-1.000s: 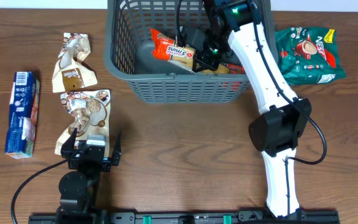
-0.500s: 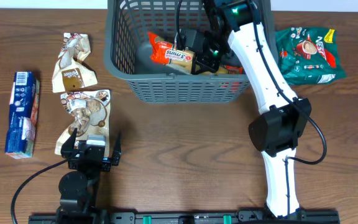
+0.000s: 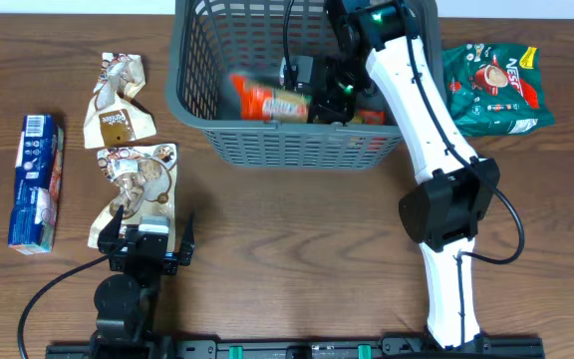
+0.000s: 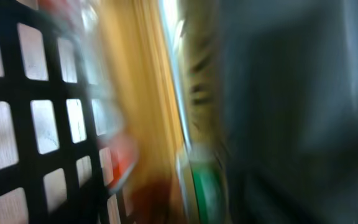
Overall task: Pack container
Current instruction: 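Open the right gripper and withdraw it from the basket, then move the right gripper over the green Nescafé pouch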
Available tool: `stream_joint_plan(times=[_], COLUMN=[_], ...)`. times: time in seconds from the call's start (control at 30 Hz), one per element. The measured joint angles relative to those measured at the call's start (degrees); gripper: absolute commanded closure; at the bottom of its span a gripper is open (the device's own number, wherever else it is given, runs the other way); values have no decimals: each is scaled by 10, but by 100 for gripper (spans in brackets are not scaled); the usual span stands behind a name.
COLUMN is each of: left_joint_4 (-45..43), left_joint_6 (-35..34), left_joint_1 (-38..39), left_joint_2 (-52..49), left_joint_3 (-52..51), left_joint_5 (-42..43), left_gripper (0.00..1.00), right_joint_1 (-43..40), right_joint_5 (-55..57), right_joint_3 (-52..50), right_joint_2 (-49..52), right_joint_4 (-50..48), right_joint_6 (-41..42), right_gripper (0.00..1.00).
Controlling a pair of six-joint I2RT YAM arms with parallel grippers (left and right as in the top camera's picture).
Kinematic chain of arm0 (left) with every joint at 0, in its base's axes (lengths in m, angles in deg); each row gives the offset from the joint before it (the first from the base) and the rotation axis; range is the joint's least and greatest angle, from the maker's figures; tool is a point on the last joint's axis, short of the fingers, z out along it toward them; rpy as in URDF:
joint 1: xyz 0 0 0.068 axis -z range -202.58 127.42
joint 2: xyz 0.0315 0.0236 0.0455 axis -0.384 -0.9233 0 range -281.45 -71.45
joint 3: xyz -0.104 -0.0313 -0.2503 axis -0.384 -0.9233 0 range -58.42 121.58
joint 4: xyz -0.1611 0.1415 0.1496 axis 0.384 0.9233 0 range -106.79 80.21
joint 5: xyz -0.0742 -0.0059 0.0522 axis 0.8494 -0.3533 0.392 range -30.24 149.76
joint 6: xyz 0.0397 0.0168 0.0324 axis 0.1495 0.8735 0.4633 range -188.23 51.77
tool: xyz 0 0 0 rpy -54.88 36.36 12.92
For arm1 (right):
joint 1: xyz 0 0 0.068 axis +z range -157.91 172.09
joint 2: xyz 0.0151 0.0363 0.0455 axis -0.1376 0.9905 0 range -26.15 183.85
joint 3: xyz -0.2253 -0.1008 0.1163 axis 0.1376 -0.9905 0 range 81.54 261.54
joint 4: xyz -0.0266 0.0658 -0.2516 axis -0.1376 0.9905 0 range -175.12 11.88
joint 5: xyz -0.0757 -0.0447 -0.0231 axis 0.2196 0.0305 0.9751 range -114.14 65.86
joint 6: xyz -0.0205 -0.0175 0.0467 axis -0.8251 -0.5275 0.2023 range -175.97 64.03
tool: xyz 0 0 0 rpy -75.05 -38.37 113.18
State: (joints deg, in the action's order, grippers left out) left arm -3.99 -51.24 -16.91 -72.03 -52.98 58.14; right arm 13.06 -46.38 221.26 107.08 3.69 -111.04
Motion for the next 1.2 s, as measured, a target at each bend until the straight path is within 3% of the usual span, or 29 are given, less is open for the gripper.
stream_joint_plan(times=[0.33,0.5,0.67,0.83,1.2], left_joint_4=[0,0,0,0,0], left_joint_6=[0,0,0,0,0], left_joint_1=[0,0,0,0,0], left_joint_2=[0,0,0,0,0], left_joint_3=[0,0,0,0,0], left_joint_5=[0,0,0,0,0], left_gripper=[1,1,2,1,1], right_joint_1=[0,-2,-7,-27,-146], right_joint_5=[-3,33,111,223,418], right_joint_3=[2,40,158,260,275], right_joint_2=[0,0,0,-16,-97], right_joint_4=[-56,-94,-123,-93,81], right_joint_6=[31,105,230,355,554], right_gripper=[1,1,1,1,1])
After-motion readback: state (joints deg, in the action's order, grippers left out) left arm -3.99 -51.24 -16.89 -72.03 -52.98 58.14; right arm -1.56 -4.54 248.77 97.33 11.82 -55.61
